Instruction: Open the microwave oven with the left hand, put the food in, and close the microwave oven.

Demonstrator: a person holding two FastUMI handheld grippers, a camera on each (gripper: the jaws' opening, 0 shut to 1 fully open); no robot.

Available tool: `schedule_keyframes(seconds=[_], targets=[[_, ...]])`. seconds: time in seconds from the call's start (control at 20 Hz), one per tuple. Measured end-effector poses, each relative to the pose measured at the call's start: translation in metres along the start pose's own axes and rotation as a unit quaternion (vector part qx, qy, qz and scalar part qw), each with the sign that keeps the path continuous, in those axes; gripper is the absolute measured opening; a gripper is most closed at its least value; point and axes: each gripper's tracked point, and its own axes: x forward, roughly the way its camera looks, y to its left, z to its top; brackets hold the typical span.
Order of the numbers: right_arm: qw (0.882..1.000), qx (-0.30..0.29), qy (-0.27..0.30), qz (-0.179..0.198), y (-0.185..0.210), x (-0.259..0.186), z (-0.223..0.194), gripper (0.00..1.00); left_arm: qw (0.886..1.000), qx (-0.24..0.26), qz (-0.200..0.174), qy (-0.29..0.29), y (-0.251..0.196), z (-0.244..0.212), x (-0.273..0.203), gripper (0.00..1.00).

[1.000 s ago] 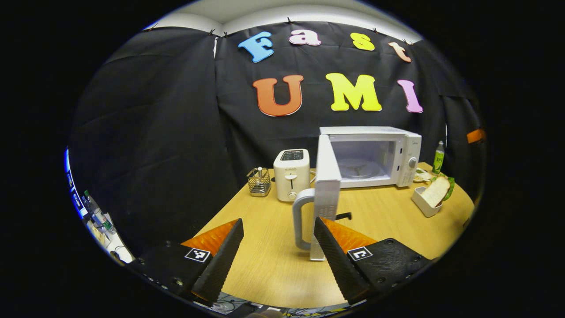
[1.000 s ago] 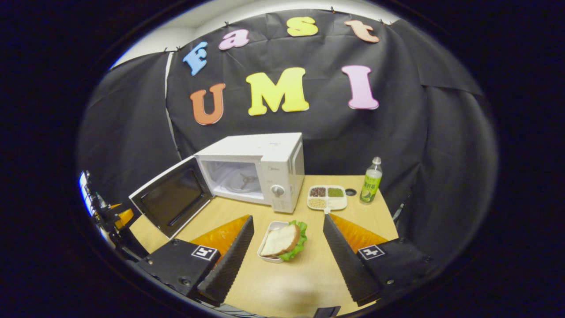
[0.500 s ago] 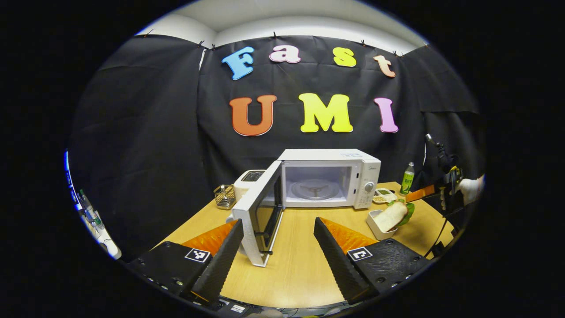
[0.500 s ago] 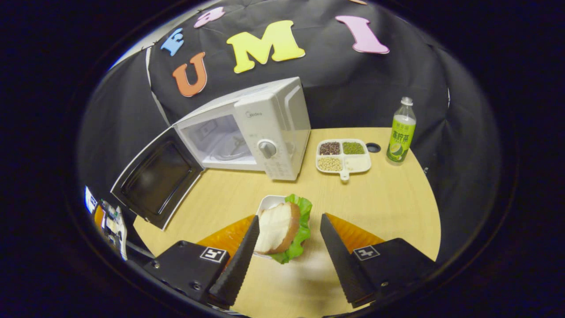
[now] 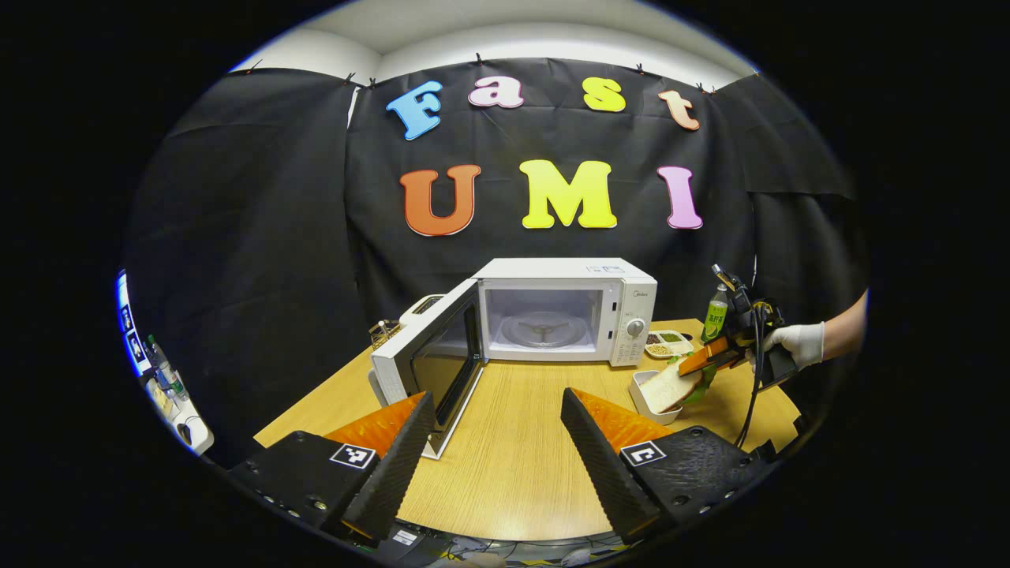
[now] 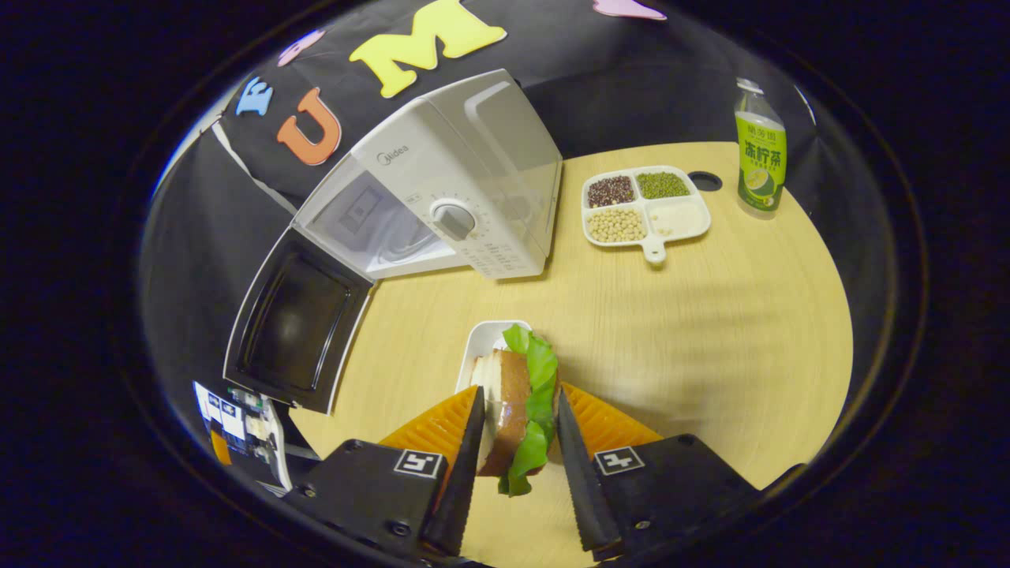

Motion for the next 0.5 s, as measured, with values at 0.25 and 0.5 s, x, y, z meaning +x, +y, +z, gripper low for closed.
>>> schedule_keyframes(seconds=[0.25,0.5], targets=[[0.997,0.058,0.044,0.031,0.006,-0.001,-0.002,0.36,1.000,-0.006,-0.001,0.006,-0.002,-0.007,0.003,0.97],[0.995,0.075,0.054,0.035,0.018,-0.012,-0.003,0.29,1.000,0.001,-0.015,0.011,0.002,-0.014,0.009,0.97]])
